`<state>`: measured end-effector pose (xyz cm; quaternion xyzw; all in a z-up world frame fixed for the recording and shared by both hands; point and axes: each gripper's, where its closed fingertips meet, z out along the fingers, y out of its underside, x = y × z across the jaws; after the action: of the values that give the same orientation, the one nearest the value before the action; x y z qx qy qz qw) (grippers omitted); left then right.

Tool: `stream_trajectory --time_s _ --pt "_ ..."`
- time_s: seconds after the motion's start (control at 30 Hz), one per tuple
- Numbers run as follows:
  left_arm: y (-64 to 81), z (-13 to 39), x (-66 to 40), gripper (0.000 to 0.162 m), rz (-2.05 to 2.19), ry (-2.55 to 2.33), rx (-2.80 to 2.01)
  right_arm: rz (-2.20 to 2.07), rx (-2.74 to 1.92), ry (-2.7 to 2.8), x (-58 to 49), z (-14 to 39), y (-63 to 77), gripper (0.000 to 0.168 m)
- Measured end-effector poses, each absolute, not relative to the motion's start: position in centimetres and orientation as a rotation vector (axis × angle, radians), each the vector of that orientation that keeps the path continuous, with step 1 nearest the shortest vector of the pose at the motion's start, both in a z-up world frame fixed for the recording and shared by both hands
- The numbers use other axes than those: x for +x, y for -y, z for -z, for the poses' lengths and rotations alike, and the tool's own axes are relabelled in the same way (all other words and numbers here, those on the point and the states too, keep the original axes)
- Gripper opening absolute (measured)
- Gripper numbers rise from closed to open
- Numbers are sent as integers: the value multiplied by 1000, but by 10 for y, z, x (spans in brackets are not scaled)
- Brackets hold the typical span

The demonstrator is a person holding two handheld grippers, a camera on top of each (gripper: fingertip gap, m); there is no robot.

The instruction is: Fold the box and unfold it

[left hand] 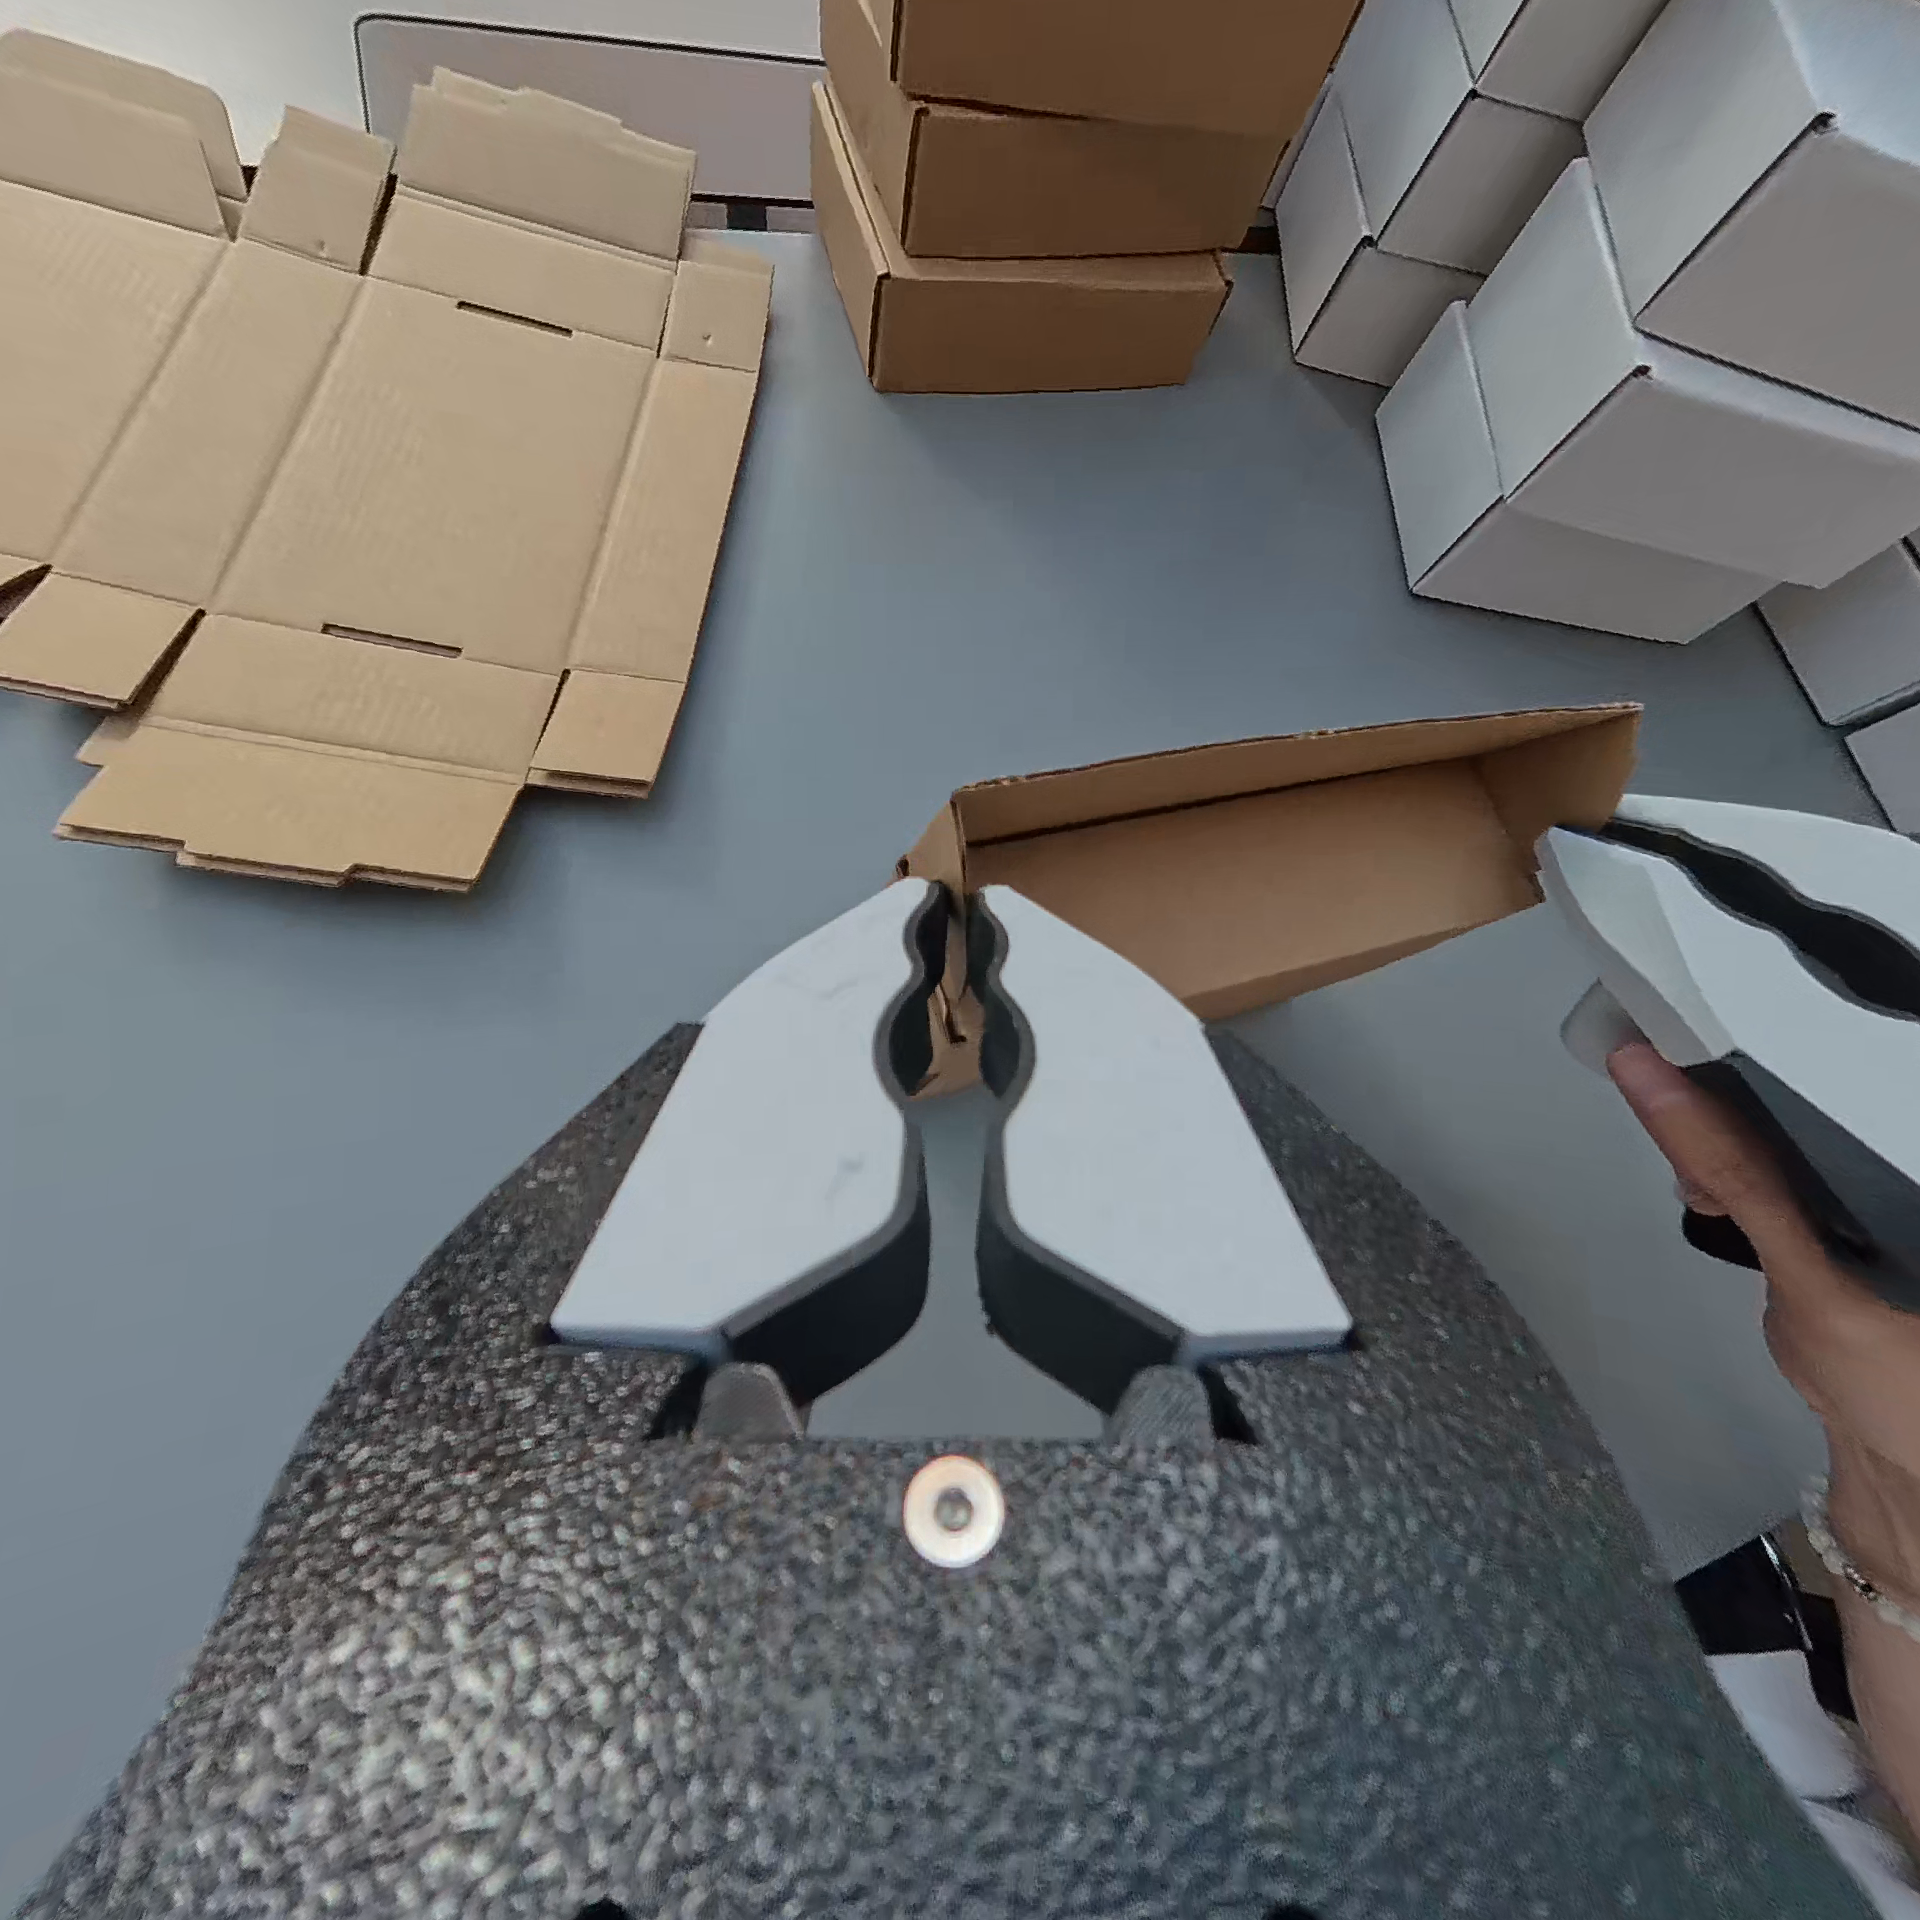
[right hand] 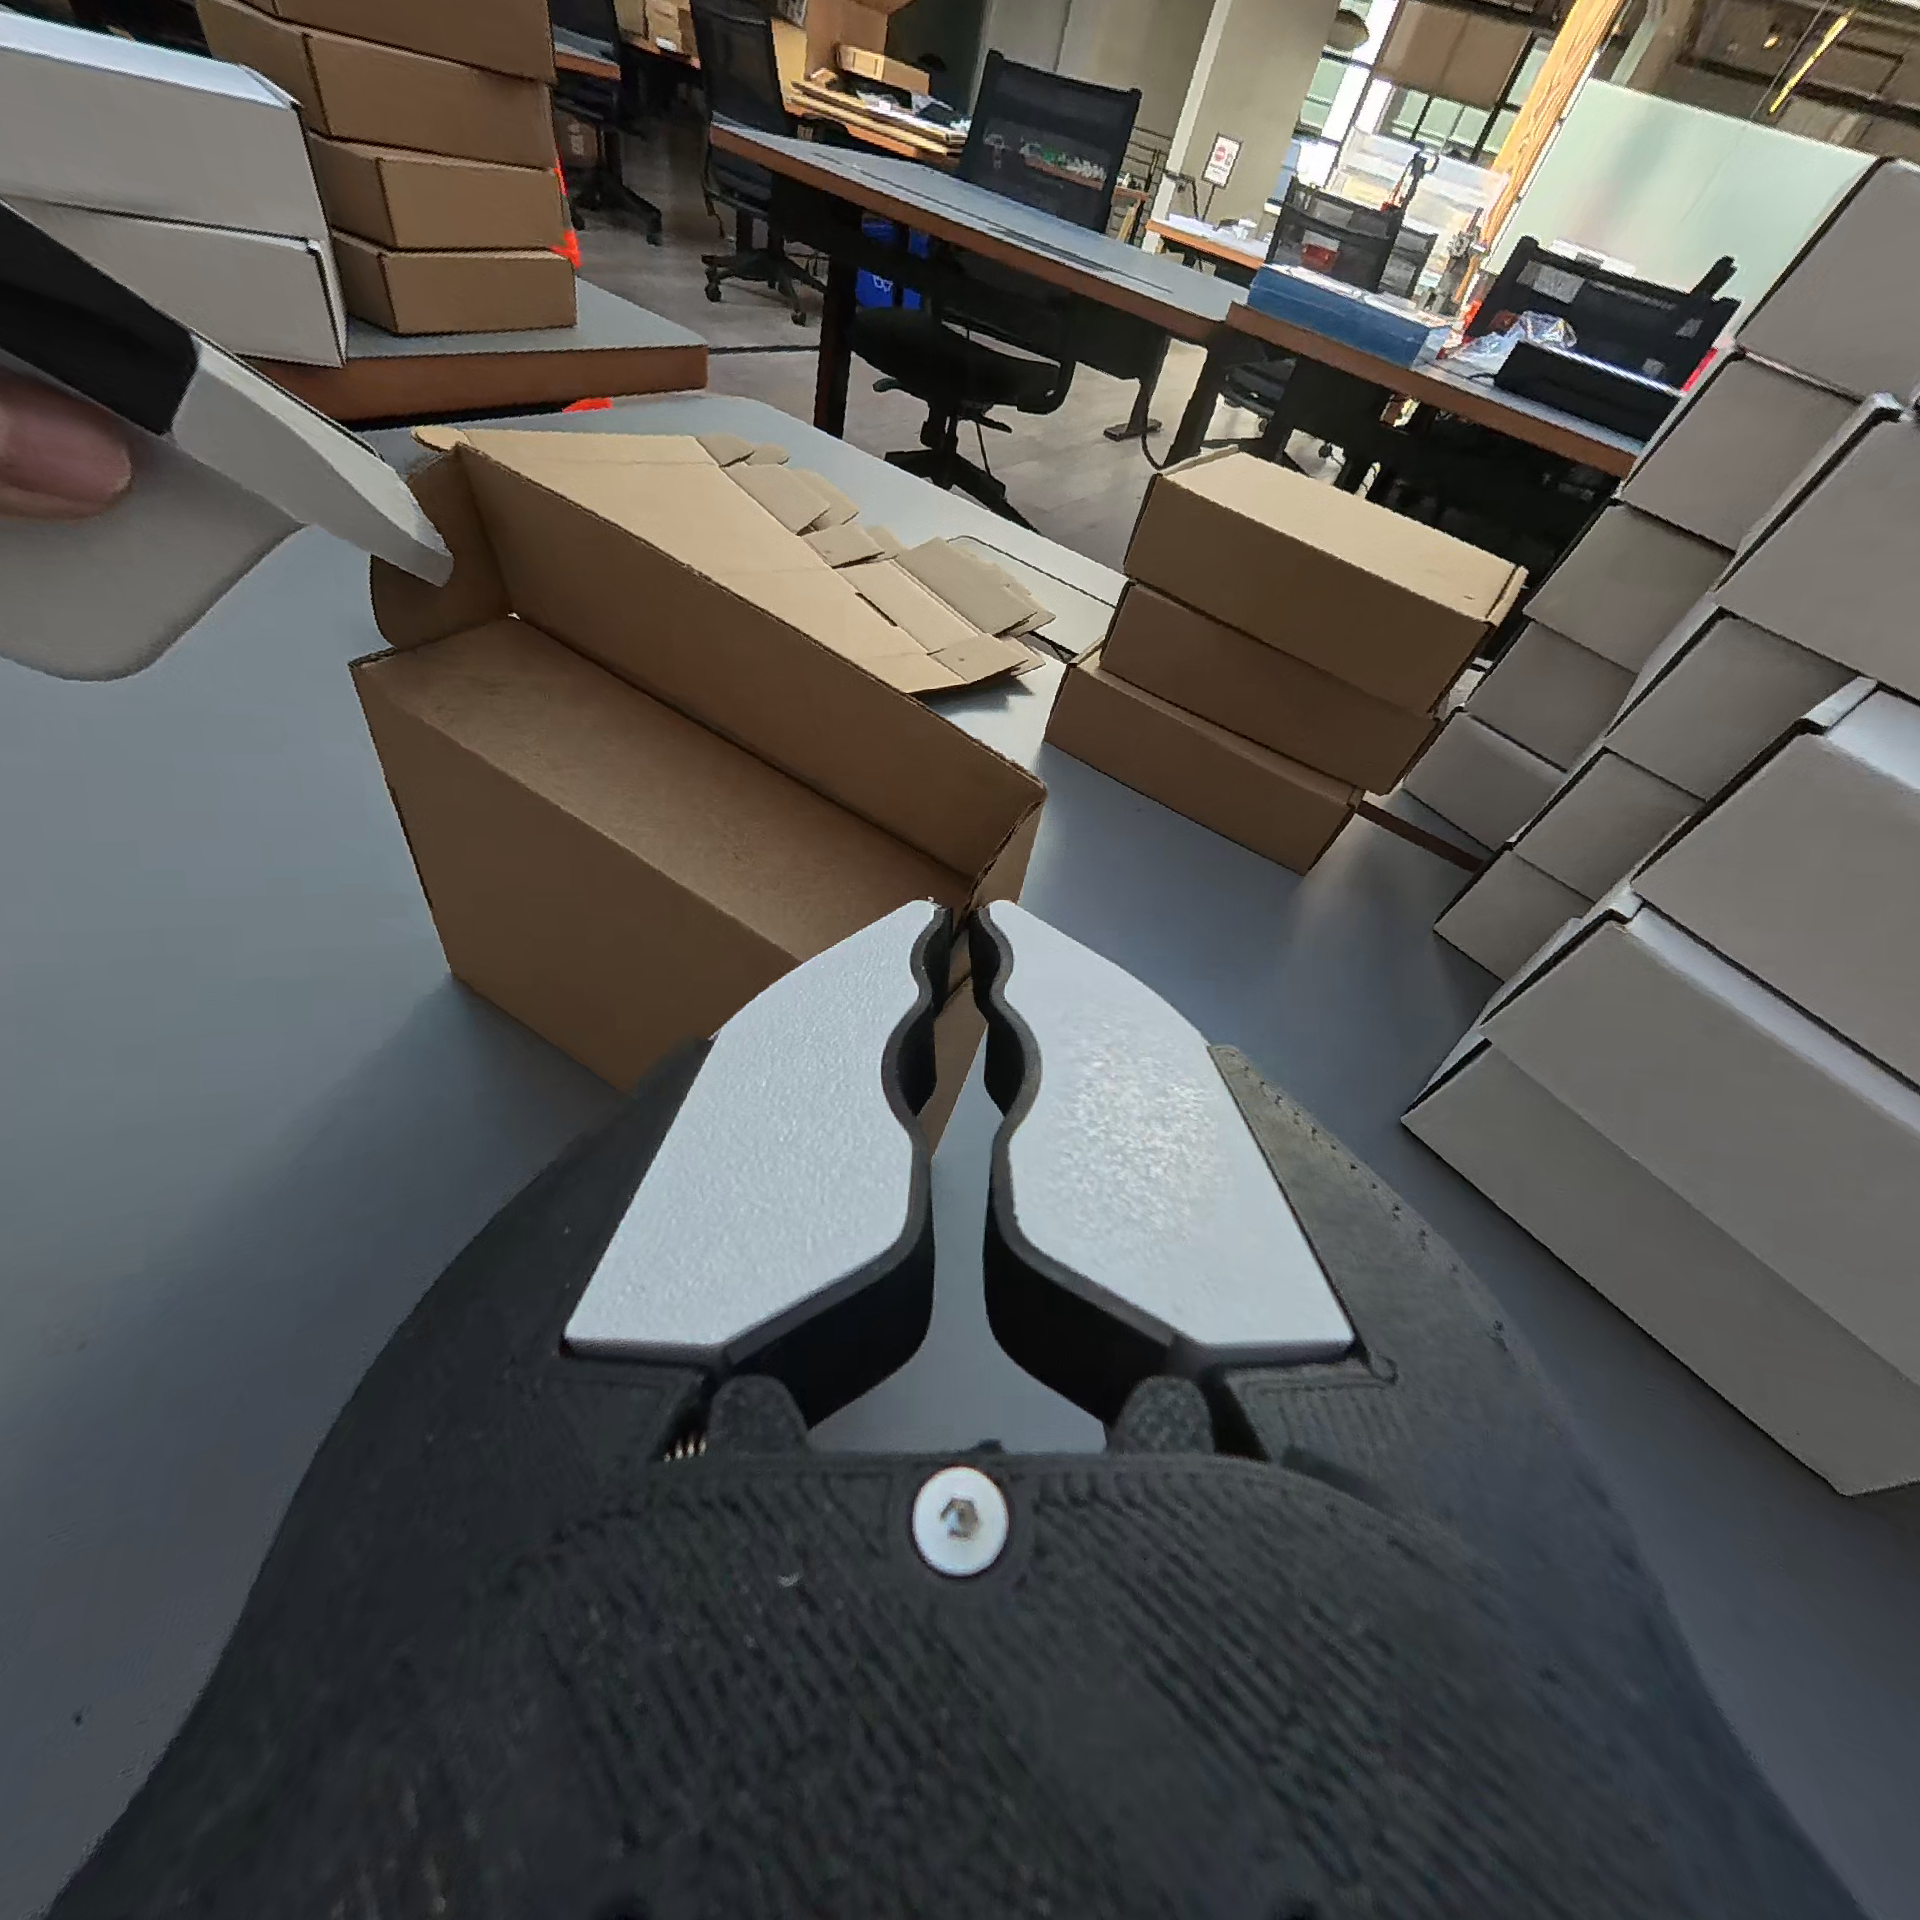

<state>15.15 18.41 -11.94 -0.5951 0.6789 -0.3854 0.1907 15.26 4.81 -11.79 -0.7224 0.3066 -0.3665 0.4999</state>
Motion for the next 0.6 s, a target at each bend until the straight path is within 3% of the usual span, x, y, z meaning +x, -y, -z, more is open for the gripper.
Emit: stream_trajectory --time_s 0.5,0.6 --pt "-188 132 147 2 866 -1837 -1453 833 -1743 -678 141 124 -47 5" --pt "-184 133 147 2 883 -1828 -1434 771 -1638 -651 135 103 -42 4"
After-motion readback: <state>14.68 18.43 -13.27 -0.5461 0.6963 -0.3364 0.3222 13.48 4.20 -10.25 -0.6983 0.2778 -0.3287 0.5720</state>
